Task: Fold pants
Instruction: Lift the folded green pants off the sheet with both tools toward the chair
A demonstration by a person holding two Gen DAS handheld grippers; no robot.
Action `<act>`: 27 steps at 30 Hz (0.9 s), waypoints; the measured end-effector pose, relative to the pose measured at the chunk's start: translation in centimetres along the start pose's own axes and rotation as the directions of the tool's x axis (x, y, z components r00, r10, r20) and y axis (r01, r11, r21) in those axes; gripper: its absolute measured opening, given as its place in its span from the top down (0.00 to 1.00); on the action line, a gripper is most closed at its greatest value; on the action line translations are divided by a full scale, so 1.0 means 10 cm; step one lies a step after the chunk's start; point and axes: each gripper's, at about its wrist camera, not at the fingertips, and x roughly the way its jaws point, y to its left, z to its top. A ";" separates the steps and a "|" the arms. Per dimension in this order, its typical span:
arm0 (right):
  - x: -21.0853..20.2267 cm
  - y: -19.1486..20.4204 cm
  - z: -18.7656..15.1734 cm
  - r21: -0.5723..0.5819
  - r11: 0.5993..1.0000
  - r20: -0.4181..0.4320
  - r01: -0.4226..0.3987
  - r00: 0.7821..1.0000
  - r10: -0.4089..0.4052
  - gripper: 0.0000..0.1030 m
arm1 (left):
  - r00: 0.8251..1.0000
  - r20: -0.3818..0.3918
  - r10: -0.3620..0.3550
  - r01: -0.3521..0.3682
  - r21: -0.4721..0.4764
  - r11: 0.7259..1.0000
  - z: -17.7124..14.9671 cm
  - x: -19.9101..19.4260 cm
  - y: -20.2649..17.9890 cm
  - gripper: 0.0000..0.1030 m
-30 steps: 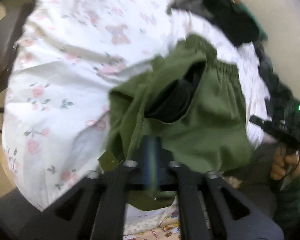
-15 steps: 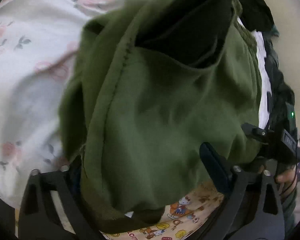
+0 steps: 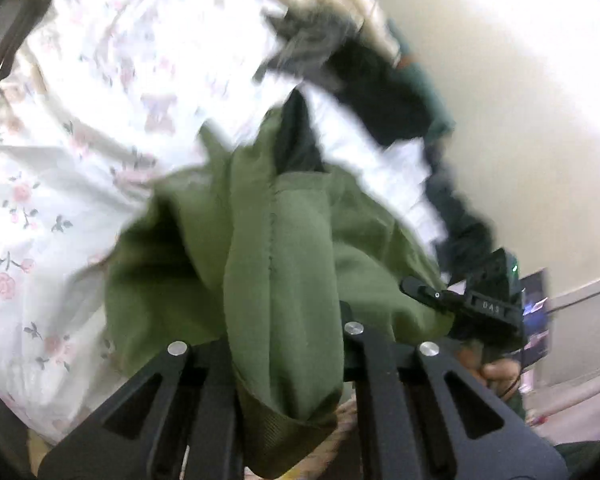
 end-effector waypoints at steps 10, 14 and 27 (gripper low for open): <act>-0.12 1.97 0.61 -0.324 0.926 0.020 -0.194 0.977 0.211 0.86 | 0.934 0.348 -0.077 0.057 0.066 0.996 0.81 -1.59 -0.09 0.93; 0.38 2.60 0.81 -0.371 0.901 -0.028 -0.225 0.973 0.231 0.86 | 0.907 0.420 0.006 -0.010 0.007 1.000 1.24 -2.14 0.28 0.93; 3.33 4.90 1.35 -0.553 0.796 -0.218 -0.248 0.964 0.150 0.86 | 0.718 0.638 0.279 -0.306 -0.072 0.949 2.78 -3.50 2.34 0.93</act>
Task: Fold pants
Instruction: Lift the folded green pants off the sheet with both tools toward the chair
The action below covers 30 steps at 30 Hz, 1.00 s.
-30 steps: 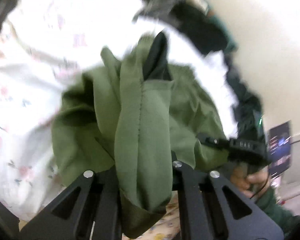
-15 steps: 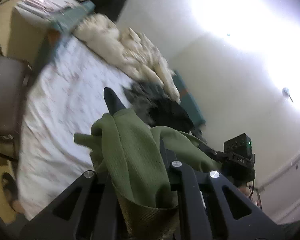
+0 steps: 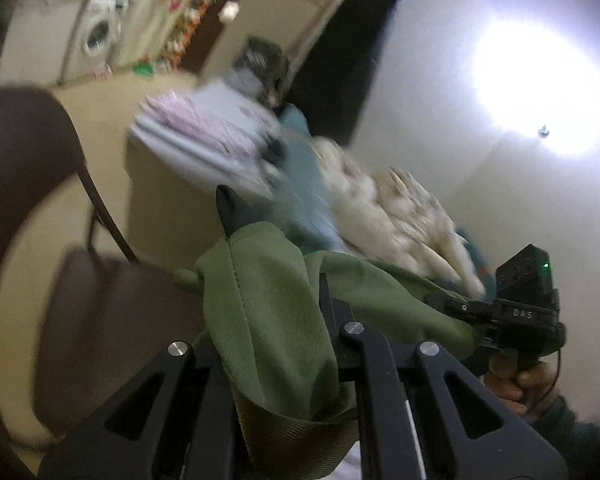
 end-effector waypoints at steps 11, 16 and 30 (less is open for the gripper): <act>1.97 -0.82 -0.96 -0.078 0.996 -0.276 0.046 0.959 -0.066 0.86 | 0.956 -0.184 0.230 -0.210 0.122 0.970 -1.66 0.64 1.52 0.91; 2.03 -1.40 -1.73 0.083 0.989 -0.416 0.123 0.906 -0.078 0.55 | 0.899 -0.367 0.238 -0.236 0.051 0.970 -2.26 0.59 1.68 0.62; 1.31 -0.76 -1.22 -0.213 0.958 -0.208 0.191 0.949 -0.236 0.82 | 0.896 -0.325 0.302 -0.254 0.184 0.950 -1.94 0.43 0.95 0.65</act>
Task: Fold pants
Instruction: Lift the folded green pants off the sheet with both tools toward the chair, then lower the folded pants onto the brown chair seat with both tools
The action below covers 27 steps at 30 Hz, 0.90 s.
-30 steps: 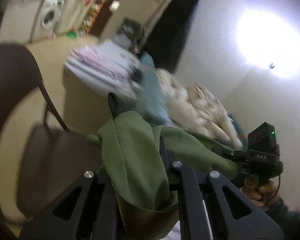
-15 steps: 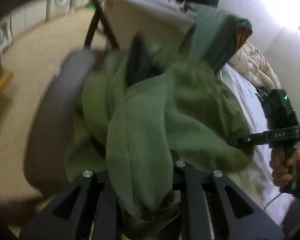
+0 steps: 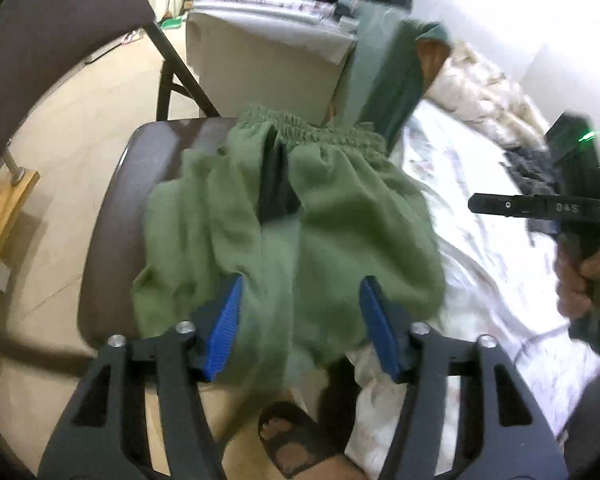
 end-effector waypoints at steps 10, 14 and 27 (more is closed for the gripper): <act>0.96 -0.14 0.00 0.080 0.995 -0.134 0.059 0.990 -0.048 0.91 | 0.937 0.341 0.079 -0.062 -0.061 0.996 0.51 -0.60 -0.21 0.92; 0.97 -0.22 -0.10 0.107 0.994 -0.124 0.039 0.992 -0.025 0.92 | 0.989 0.129 -0.070 0.076 -0.042 0.996 0.42 -0.34 -0.23 0.91; 0.81 -0.34 -0.56 -0.023 0.977 -0.200 0.211 0.957 -0.211 0.96 | 0.986 -0.053 0.159 -0.167 -0.196 0.966 0.26 0.77 0.71 0.99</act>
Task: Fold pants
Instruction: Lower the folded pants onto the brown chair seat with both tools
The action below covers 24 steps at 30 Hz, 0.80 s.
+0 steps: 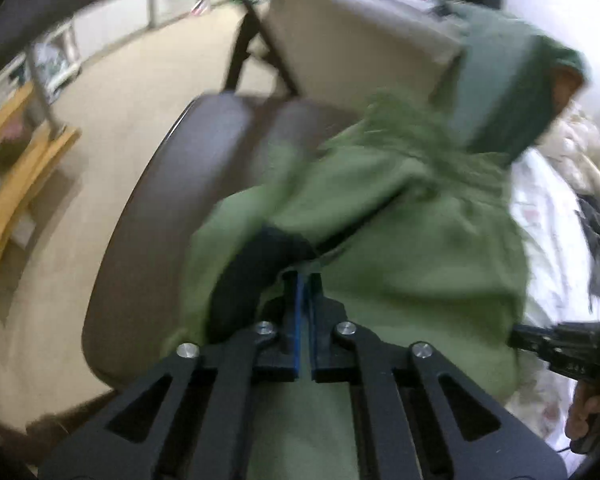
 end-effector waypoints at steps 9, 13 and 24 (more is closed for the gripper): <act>-0.67 -0.04 0.32 -0.060 0.997 0.150 -0.038 0.988 0.047 0.92 | 0.985 0.152 -0.084 0.067 0.116 0.991 0.28 -0.65 -0.49 0.99; -0.69 -0.12 0.81 -0.038 0.995 0.193 -0.092 0.976 0.098 0.92 | 0.979 0.152 -0.134 0.112 0.147 0.983 0.55 -0.60 -0.75 0.99; 0.31 0.00 1.44 0.018 1.000 0.095 -0.003 0.995 0.001 0.96 | 0.997 -0.056 -0.052 0.049 -0.041 0.998 1.16 0.97 -0.30 0.99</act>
